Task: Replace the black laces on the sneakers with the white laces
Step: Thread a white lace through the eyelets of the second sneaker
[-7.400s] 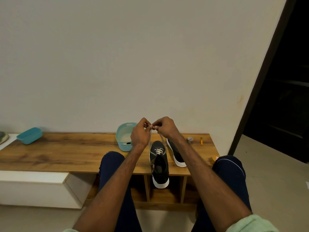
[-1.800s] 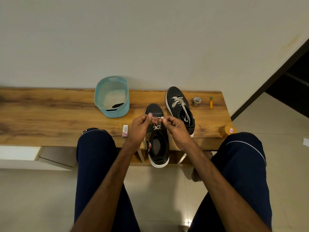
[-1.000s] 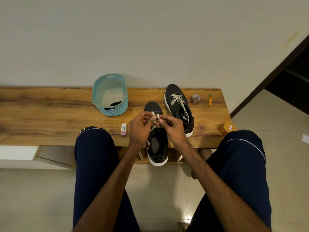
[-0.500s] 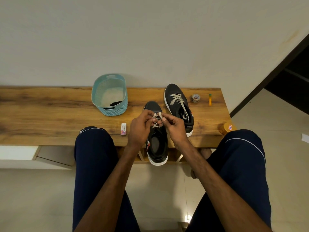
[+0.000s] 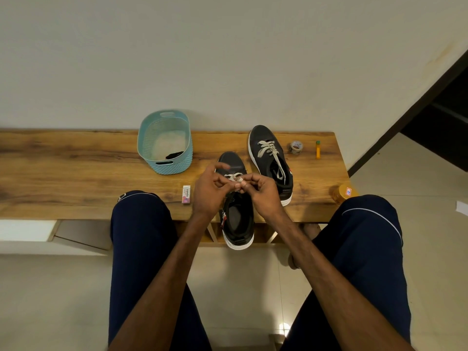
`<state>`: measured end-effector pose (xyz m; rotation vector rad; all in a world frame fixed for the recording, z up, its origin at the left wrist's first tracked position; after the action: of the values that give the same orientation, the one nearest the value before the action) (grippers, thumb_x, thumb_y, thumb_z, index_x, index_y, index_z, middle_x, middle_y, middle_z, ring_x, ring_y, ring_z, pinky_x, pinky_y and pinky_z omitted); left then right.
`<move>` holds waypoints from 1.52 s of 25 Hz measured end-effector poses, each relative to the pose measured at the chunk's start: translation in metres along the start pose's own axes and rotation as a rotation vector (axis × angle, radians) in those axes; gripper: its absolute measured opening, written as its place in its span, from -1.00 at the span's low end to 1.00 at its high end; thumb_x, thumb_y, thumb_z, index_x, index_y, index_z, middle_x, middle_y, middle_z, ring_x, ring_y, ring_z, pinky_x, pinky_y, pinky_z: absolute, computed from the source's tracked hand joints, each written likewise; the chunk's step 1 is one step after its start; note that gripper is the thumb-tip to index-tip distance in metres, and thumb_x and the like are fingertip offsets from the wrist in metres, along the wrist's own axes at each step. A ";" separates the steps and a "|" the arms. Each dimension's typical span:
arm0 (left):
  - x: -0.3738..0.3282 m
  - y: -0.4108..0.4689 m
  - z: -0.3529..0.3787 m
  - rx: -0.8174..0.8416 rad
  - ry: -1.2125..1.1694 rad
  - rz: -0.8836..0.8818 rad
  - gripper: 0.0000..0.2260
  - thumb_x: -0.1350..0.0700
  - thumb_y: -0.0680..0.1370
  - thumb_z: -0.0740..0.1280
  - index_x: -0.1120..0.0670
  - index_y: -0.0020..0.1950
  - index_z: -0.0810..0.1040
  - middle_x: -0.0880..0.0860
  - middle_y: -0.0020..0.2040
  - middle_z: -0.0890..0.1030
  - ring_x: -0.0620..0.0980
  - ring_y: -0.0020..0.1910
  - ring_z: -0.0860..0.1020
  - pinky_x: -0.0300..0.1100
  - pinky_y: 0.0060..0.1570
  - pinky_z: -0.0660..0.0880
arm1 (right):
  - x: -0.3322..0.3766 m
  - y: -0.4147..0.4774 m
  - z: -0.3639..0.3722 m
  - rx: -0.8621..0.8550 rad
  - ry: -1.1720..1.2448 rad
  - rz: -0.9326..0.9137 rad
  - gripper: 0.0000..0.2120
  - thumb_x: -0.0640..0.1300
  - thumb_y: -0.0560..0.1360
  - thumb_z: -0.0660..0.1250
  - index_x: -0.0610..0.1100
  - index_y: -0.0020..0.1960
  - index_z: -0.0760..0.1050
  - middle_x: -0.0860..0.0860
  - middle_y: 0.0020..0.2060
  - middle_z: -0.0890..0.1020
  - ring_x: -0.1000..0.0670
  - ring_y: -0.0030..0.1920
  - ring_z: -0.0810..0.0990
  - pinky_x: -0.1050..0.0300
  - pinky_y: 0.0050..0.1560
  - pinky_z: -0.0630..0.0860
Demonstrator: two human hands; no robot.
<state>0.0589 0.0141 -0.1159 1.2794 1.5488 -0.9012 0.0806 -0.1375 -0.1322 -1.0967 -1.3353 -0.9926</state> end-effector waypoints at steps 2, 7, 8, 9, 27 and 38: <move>0.003 0.002 -0.002 0.028 0.005 -0.008 -0.52 0.18 0.43 0.53 0.04 0.32 0.52 0.00 -0.21 0.71 -0.07 -0.17 0.69 -0.04 -0.03 0.64 | 0.001 0.000 -0.001 0.037 -0.023 -0.022 -0.89 -0.27 0.56 0.36 -0.17 0.04 0.64 -0.07 -0.10 0.71 0.04 -0.10 0.66 0.18 -0.01 0.58; -0.002 -0.003 -0.006 -0.004 0.067 -0.042 -0.81 0.11 0.40 0.56 0.11 -0.05 0.65 -0.02 -0.17 0.71 -0.14 -0.18 0.68 -0.05 -0.06 0.65 | 0.006 0.001 -0.002 0.022 -0.036 -0.042 -0.89 -0.19 0.57 0.37 -0.22 0.00 0.64 -0.02 -0.21 0.70 0.03 -0.18 0.65 0.19 -0.08 0.57; -0.004 -0.004 -0.006 -0.003 0.070 -0.046 -0.82 0.12 0.39 0.56 0.11 -0.08 0.64 -0.03 -0.17 0.71 -0.16 -0.18 0.68 -0.11 -0.08 0.65 | 0.005 0.001 -0.002 -0.022 -0.006 -0.012 -0.88 -0.19 0.59 0.35 -0.22 0.00 0.63 0.00 -0.24 0.69 0.05 -0.22 0.64 0.21 -0.12 0.56; -0.005 -0.004 -0.006 0.010 0.090 -0.038 -0.82 0.12 0.39 0.57 0.09 -0.11 0.63 -0.04 -0.16 0.71 -0.17 -0.18 0.68 -0.15 -0.10 0.64 | 0.004 0.001 -0.004 -0.071 0.012 0.019 -0.87 -0.17 0.60 0.33 -0.22 0.00 0.61 0.01 -0.27 0.67 0.09 -0.25 0.62 0.24 -0.16 0.55; -0.016 -0.010 -0.004 -0.065 0.382 0.127 -0.85 0.04 0.52 0.46 0.06 -0.02 0.56 -0.09 -0.06 0.68 -0.19 -0.08 0.61 -0.42 -0.19 0.44 | 0.007 -0.001 0.001 -0.013 -0.271 0.036 -0.77 -0.21 0.50 0.45 -0.12 0.15 0.65 0.04 -0.02 0.70 0.15 0.02 0.63 0.23 0.07 0.55; 0.010 -0.002 -0.004 -0.137 -0.029 -0.178 -0.86 0.09 0.46 0.51 0.03 -0.17 0.56 0.02 -0.22 0.69 0.00 -0.19 0.69 0.09 -0.07 0.63 | 0.010 -0.006 0.006 -0.051 -0.423 -0.109 -0.79 -0.15 0.43 0.52 -0.03 0.02 0.57 0.09 -0.09 0.62 0.16 -0.02 0.50 0.21 0.04 0.47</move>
<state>0.0554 0.0206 -0.1238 1.0401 1.6915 -0.9040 0.0739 -0.1318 -0.1221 -1.3343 -1.7315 -0.9061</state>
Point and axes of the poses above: each hand's wrist, its own y-axis towards the middle knuckle, its own z-axis out of the palm, x = y × z, the point moved 5 cm from there along y, towards the middle knuckle
